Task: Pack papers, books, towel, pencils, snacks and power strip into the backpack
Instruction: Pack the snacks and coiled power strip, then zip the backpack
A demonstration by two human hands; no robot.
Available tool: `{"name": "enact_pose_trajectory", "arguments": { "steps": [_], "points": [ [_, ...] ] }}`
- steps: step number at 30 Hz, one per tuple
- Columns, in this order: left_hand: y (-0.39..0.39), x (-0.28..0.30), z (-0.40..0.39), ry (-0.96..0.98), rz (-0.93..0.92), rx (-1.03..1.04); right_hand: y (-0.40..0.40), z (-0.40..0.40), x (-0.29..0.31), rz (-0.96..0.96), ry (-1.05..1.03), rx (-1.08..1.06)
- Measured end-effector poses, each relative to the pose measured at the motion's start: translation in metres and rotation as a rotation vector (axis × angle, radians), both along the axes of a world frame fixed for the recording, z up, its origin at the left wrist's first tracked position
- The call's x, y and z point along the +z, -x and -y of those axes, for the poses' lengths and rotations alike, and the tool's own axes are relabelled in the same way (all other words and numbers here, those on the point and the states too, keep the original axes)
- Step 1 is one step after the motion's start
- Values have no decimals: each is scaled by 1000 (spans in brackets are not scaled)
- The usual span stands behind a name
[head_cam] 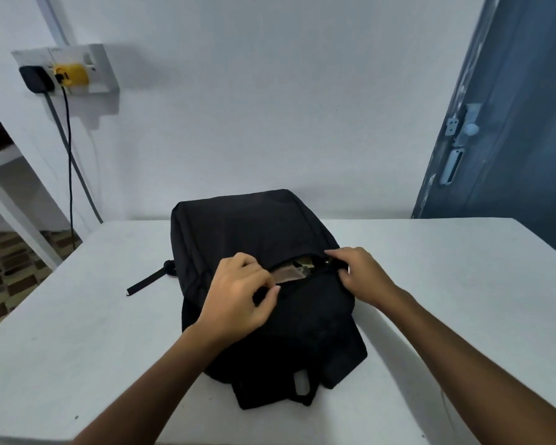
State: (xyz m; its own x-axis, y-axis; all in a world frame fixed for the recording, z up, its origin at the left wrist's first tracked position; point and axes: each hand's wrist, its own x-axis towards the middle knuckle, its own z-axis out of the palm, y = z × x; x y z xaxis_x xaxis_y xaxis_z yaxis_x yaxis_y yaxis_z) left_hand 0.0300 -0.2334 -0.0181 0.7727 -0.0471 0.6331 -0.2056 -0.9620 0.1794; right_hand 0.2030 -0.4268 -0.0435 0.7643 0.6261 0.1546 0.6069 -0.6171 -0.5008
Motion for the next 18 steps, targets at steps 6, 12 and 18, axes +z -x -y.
{"name": "enact_pose_trajectory", "arguments": {
  "steps": [6,12,18],
  "points": [
    [-52,16,48,-22,-90,73,-22,-3,26,-103,61,52],
    [-111,17,76,-101,-255,336,-38,-3,62,-381,-85,105],
    [-120,15,85,2,-118,292,-47,0,74,-302,-60,211]
  ]
}}
